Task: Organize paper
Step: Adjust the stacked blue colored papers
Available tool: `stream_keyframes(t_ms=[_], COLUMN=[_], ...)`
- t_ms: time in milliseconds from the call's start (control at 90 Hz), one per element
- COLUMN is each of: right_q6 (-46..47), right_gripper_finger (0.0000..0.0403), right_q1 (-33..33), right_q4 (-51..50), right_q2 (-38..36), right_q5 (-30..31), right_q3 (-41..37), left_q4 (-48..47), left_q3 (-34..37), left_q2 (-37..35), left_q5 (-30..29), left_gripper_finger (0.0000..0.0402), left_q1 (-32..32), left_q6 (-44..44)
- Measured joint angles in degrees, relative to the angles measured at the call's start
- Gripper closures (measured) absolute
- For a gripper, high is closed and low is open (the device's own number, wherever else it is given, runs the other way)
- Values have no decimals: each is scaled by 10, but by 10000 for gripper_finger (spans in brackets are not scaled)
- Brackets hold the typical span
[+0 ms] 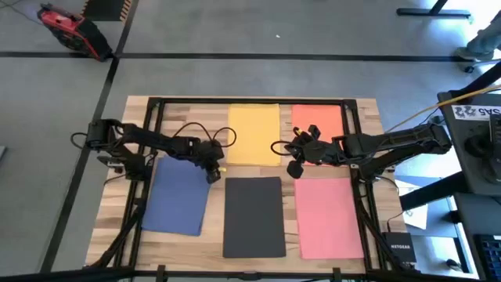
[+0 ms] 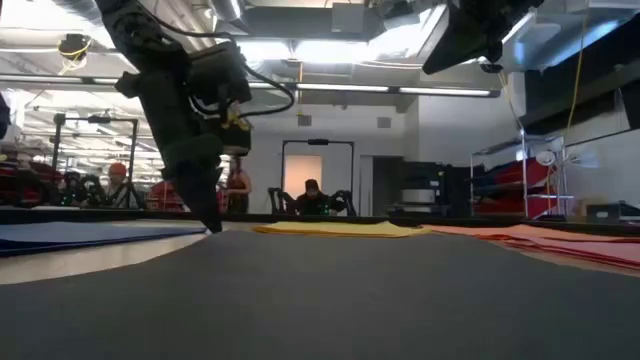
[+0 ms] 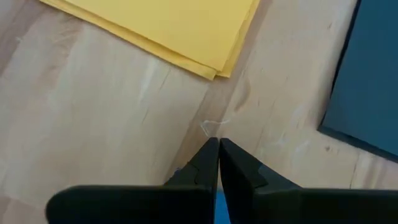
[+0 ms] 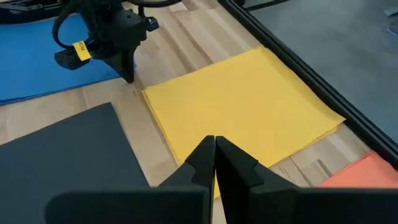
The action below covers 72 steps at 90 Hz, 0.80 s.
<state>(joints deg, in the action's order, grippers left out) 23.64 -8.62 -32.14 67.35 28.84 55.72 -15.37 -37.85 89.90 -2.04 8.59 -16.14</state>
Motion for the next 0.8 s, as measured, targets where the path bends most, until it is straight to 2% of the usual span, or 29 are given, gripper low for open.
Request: stream_keyframes(t_ms=[422,800], right_q6=[0,0], right_gripper_finger=[403,403], right_q1=[0,0], right_q4=[-10,-10], right_q2=[0,0], right_q5=[0,0], right_q3=[0,0], left_q4=[-37,-56], left_q3=[2,3], left_q2=[-12,-12], left_q5=[-41,-52], left_gripper_finger=[402,402], left_q1=[-7,11], left_q6=[-32,-68])
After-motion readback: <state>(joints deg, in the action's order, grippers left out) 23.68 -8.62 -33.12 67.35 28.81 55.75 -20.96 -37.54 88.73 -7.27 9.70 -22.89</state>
